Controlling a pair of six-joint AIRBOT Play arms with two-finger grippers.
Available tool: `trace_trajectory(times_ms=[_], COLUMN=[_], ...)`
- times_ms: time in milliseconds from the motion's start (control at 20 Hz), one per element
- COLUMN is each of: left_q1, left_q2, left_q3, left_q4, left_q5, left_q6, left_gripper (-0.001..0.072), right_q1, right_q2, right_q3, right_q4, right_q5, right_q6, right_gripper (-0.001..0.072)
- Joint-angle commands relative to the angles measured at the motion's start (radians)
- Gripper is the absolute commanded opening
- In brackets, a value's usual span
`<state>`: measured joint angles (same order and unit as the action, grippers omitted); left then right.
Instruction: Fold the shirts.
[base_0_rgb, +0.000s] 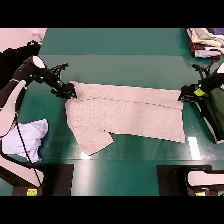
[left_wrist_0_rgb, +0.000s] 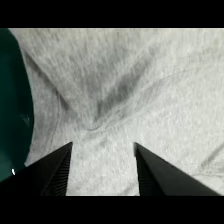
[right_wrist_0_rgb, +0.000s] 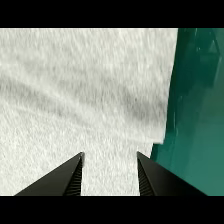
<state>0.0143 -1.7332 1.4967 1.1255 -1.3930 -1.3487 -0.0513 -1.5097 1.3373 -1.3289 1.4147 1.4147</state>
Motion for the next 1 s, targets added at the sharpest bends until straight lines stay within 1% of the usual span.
trace_trajectory(times_ms=[0, 50, 100, 250, 400, 450, 550, 650, 750, 800, 850, 950], left_q1=[0.001, 0.001, 0.001, 0.001, 0.001, 0.001, 0.001, 0.001, 0.000, 0.000, 0.000, 0.000], left_q2=[0.043, 0.082, 0.132, 0.293, 0.455, 0.512, 0.615, 0.692, 0.721, 0.719, 0.719, 0.719], left_q3=[-0.015, -0.036, -0.071, -0.252, -0.507, -0.598, -0.753, -0.868, -0.933, -0.953, -0.975, -1.012], left_q4=[0.018, 0.029, 0.036, 0.038, 0.015, 0.015, 0.006, -0.059, -0.134, -0.165, -0.190, -0.211], left_q5=[-0.038, -0.027, -0.015, 0.014, 0.025, 0.043, 0.104, 0.185, 0.241, 0.257, 0.275, 0.320], left_q6=[-0.017, -0.021, -0.021, -0.035, -0.045, -0.064, -0.097, -0.094, -0.079, -0.055, -0.036, -0.030], left_gripper=[0.0464, 0.0430, 0.0362, 0.0365, 0.0365, 0.0365, 0.0365, 0.0365, 0.0365, 0.0365, 0.0365, 0.0365], right_q1=[-0.019, -0.033, -0.048, -0.086, -0.098, -0.098, -0.093, -0.092, -0.092, -0.092, -0.092, -0.092], right_q2=[0.100, 0.144, 0.189, 0.297, 0.375, 0.391, 0.401, 0.398, 0.398, 0.398, 0.398, 0.398], right_q3=[-0.092, -0.122, -0.154, -0.230, -0.286, -0.296, -0.298, -0.298, -0.298, -0.298, -0.298, -0.298], right_q4=[0.001, 0.001, 0.002, 0.002, 0.002, 0.002, 0.004, 0.034, 0.074, 0.082, 0.081, 0.081], right_q5=[-0.005, -0.006, -0.007, -0.010, -0.036, -0.044, -0.045, -0.044, -0.051, -0.052, -0.049, -0.034], right_q6=[0.000, 0.000, 0.000, 0.000, -0.001, -0.001, -0.001, -0.002, -0.003, -0.003, -0.003, -0.003], right_gripper=[0.0391, 0.0390, 0.0390, 0.0389, 0.0389, 0.0390, 0.0389, 0.0389, 0.0389, 0.0389, 0.0389, 0.0389])
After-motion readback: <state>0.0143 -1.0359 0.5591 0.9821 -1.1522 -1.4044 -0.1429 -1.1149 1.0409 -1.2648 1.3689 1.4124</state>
